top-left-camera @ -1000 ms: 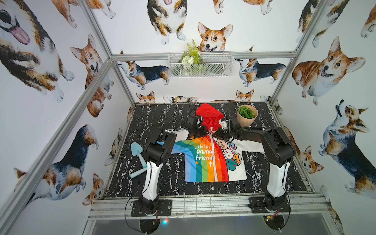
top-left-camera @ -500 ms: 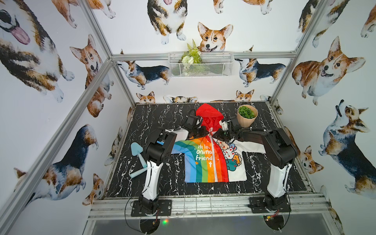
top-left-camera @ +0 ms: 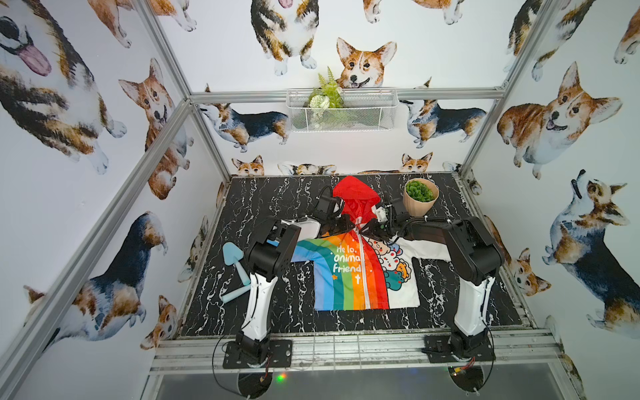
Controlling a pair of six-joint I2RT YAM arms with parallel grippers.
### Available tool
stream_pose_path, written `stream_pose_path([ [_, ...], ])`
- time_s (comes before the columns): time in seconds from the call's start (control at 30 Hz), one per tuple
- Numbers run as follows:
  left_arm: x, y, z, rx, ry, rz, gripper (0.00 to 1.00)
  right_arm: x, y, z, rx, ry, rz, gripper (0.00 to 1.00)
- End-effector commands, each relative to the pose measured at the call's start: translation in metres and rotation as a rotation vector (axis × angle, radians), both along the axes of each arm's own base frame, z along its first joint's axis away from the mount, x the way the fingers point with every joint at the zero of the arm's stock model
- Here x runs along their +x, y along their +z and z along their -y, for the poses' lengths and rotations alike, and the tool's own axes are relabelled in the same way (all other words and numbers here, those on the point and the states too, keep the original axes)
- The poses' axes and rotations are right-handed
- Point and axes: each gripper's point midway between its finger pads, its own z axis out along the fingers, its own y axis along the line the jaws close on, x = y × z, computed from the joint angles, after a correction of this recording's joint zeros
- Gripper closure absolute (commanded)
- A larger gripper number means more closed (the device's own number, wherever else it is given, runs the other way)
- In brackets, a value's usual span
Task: Unzip the jacket
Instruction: Unzip the zipper on the jacket.
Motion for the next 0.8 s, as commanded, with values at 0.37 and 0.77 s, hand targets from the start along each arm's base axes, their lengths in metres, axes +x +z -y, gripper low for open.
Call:
stream_pose_path([
  [0.37, 0.0009, 0.0072, 0.0080, -0.068, -0.018, 0.007, 1.00, 0.0119, 0.0044, -0.0137, 0.070, 0.000, 0.003, 0.72],
  [0.77, -0.0007, 0.0035, 0.0076, -0.067, -0.019, 0.001, 1.00, 0.0140, 0.0058, -0.0130, 0.075, -0.014, 0.015, 0.88],
])
